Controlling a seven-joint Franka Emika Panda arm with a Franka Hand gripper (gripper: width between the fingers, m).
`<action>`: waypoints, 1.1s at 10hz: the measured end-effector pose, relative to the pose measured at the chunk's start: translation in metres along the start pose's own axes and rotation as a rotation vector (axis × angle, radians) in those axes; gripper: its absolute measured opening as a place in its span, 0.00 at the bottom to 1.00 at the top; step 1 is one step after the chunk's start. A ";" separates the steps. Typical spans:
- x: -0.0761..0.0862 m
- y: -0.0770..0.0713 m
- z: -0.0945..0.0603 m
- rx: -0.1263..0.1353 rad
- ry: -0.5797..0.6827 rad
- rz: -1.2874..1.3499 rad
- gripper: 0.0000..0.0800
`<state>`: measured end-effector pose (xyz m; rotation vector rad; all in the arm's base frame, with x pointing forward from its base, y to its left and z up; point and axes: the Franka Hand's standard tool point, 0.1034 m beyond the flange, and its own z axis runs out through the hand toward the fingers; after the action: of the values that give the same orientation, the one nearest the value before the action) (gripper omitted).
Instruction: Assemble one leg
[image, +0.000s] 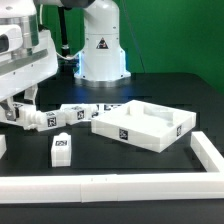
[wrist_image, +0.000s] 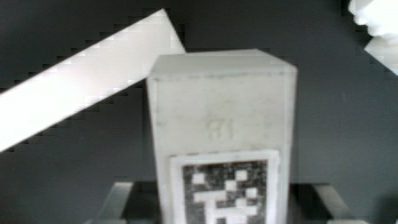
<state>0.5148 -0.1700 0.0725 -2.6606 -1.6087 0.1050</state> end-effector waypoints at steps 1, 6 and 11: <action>0.000 0.000 0.000 0.000 0.000 0.000 0.36; -0.055 -0.032 0.015 0.041 -0.028 0.137 0.36; -0.058 -0.027 0.017 0.045 -0.034 0.142 0.36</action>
Offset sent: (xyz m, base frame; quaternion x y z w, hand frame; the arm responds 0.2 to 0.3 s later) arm -0.0320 -0.0434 0.0298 0.0340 -0.0770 0.0506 0.9952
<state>0.4632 -0.2092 0.0601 -2.7504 -1.4063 0.1879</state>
